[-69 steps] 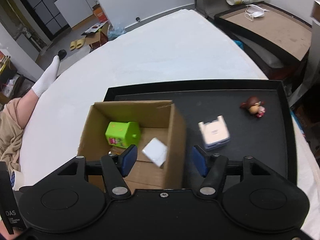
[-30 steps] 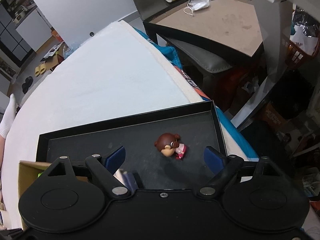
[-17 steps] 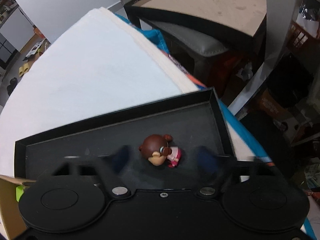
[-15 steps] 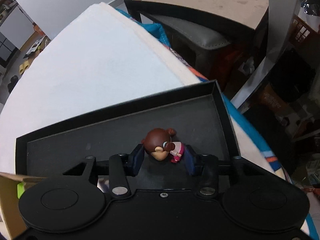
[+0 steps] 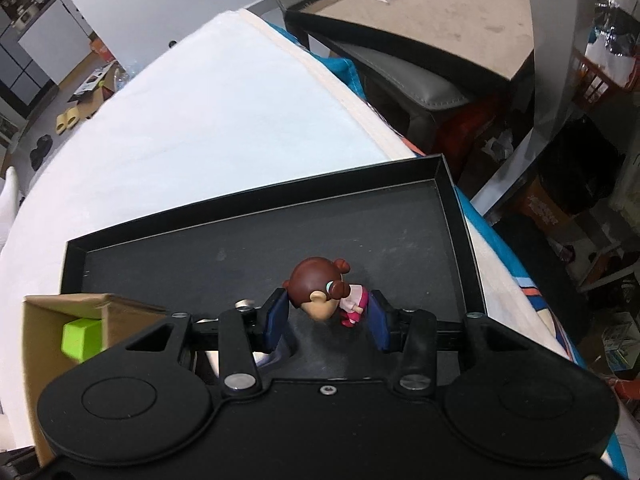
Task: Organize rigid objects
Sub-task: 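Carry the brown-haired doll into the box and release with the right tool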
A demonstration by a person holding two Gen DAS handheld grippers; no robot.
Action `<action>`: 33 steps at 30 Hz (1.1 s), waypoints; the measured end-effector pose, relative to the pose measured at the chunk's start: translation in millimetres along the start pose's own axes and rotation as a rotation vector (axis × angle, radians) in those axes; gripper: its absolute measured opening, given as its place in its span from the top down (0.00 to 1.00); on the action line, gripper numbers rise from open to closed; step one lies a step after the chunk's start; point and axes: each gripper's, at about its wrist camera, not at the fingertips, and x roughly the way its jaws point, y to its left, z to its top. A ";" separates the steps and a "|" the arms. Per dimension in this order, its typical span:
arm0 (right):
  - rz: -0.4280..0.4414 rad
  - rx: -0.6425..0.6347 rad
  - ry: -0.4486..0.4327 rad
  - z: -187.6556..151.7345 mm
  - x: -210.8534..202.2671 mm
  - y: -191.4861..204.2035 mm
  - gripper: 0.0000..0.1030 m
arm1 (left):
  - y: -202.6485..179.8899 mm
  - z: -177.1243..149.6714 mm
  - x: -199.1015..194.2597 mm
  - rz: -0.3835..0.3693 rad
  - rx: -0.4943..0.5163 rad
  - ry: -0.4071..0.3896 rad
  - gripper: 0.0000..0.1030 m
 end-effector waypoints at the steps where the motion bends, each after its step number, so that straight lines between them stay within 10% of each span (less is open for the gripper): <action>1: 0.002 -0.001 -0.004 -0.4 -3.4 1.5 0.59 | 0.1 -0.3 -0.2 -0.002 0.001 -0.001 0.84; 33: 0.054 -0.156 -0.095 -24.3 -75.9 110.5 0.59 | 4.9 -1.6 -2.2 -0.046 0.032 -0.001 0.83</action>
